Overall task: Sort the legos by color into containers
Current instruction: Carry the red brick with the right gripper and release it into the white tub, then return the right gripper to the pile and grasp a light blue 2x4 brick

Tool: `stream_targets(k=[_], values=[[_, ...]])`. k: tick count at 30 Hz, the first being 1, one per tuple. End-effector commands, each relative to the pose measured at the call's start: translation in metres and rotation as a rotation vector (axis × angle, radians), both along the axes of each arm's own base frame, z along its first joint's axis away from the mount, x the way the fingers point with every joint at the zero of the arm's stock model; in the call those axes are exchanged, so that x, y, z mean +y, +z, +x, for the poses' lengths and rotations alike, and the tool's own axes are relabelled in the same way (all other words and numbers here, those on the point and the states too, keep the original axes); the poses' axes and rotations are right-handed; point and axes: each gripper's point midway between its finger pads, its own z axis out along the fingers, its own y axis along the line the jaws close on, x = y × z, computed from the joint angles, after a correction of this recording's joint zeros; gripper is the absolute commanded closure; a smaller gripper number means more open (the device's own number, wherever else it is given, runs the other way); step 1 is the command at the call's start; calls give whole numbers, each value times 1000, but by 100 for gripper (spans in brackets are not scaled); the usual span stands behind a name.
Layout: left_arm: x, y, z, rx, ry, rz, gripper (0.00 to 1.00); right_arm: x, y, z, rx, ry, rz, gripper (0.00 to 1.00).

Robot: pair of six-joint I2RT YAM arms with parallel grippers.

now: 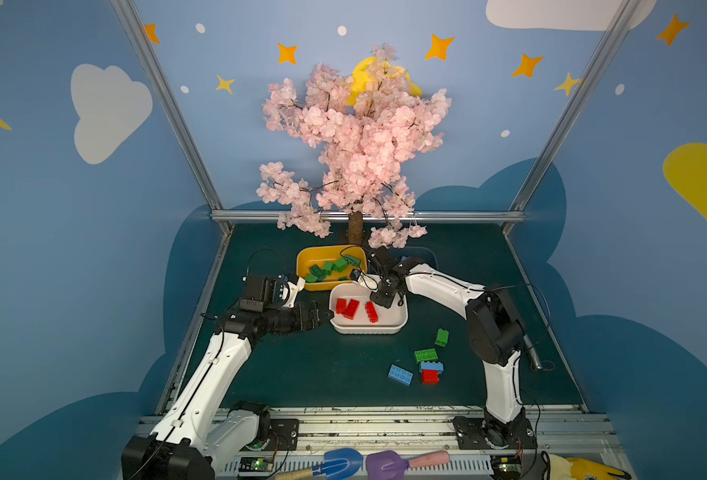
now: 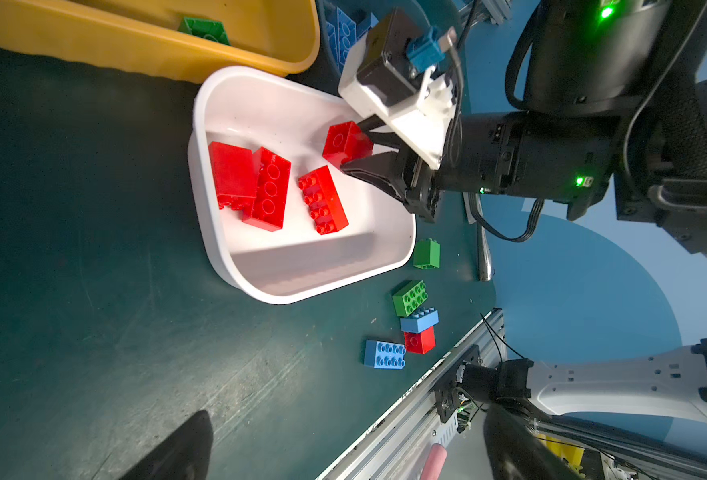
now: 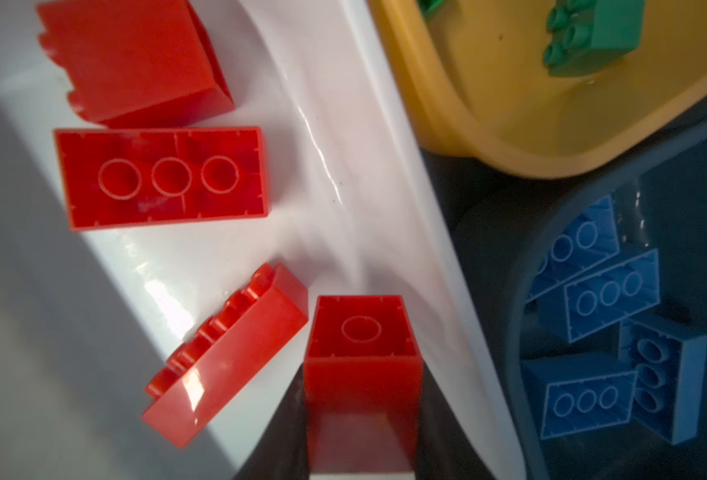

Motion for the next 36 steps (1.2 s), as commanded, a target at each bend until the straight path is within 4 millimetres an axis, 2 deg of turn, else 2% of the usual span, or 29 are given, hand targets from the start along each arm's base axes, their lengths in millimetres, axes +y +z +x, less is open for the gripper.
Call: stream_targets(k=[1, 5, 8, 10, 15, 18, 20, 26, 29, 31, 32, 36], values=[[3, 0, -4, 3, -4, 8, 1, 15, -3, -6, 39, 31, 52, 74], [3, 0, -3, 2, -3, 7, 0, 29, 4, -15, 75, 56, 117, 66], [2, 1, -2, 4, -4, 5, 1, 29, 11, -18, 73, 54, 126, 48], [2, 1, -2, 1, -4, 5, 0, 28, 22, -19, 58, 51, 154, 44], [2, 0, -2, 5, -5, 1, 0, 13, 50, -30, 33, 22, 169, 41], [0, -1, -1, 7, -7, -8, 1, 1, 67, -50, 48, -2, 201, 40], [0, -1, -2, 10, -7, -12, 0, -10, 71, -73, 74, -9, 206, 39], [-1, -4, -1, 19, -12, -17, 1, -47, 56, -152, 183, -12, 139, 34], [-1, -7, -1, 23, -9, -21, 0, -56, 45, -181, 257, -85, 139, 33], [-2, -9, 0, 22, -6, -28, 1, -55, 38, -195, 317, -149, 165, 32], [-2, -10, 1, 27, -6, -29, 0, -55, 33, -200, 339, -186, 164, 27], [-3, -8, 0, 26, -7, -32, 0, -60, 9, -210, 344, -277, 99, 27]])
